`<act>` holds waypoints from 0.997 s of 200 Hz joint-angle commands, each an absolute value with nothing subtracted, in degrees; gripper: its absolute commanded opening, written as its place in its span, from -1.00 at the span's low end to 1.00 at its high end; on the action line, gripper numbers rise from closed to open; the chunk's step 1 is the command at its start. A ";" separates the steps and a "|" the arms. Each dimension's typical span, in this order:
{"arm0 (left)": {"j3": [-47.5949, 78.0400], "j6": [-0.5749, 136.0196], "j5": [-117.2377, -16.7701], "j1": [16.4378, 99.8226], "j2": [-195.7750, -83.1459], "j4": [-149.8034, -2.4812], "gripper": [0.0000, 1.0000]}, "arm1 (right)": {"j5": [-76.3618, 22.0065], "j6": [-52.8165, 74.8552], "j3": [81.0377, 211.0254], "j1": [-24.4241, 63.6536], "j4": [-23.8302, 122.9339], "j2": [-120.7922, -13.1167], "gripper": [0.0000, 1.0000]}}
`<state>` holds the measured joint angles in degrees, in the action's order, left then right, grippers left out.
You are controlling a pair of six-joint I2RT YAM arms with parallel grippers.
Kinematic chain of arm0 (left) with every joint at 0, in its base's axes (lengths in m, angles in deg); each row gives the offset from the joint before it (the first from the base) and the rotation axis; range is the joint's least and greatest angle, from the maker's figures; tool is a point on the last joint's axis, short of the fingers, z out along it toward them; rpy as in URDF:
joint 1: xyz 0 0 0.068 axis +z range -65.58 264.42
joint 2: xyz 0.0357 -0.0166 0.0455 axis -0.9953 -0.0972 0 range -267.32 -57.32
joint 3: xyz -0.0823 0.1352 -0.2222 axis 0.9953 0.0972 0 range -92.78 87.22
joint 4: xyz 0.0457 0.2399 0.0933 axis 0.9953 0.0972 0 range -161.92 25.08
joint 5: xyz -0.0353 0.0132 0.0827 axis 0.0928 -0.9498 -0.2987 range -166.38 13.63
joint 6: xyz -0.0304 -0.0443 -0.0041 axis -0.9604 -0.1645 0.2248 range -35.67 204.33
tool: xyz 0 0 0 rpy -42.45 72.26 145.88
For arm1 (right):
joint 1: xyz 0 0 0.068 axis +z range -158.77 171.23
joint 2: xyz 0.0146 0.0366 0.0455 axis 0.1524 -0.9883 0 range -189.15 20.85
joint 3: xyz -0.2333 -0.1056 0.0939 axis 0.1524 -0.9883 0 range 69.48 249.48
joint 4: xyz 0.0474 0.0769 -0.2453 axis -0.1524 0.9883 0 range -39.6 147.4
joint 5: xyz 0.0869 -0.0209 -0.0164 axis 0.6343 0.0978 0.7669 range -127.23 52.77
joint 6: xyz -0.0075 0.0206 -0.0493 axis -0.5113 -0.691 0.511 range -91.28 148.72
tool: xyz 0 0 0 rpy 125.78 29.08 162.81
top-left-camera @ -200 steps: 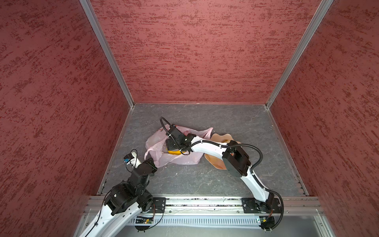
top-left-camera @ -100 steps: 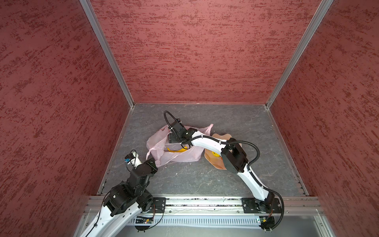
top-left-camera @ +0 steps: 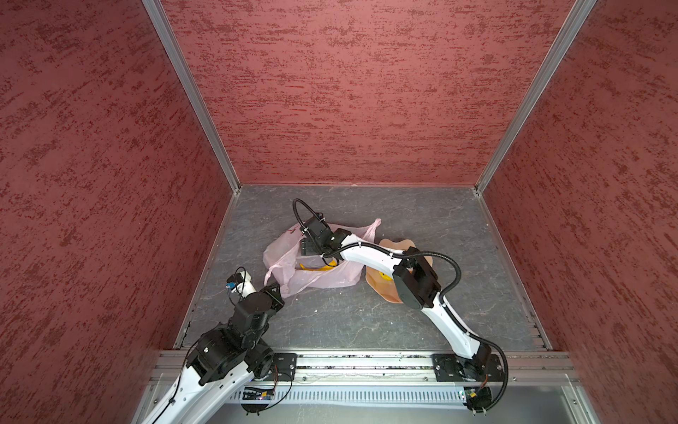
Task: Take the fake fruits out of the plastic bag
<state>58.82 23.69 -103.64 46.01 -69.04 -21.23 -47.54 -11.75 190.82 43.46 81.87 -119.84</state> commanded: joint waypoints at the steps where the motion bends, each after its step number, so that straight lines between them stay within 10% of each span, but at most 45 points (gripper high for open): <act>1: 58.17 24.15 -103.31 46.11 -69.58 -22.12 -0.66 | -49.43 -14.03 192.90 41.82 82.09 -121.60 0.61; 199: 58.32 24.16 -102.39 46.17 -69.45 -20.76 -0.65 | -50.79 -15.06 205.53 38.82 85.31 -130.91 0.41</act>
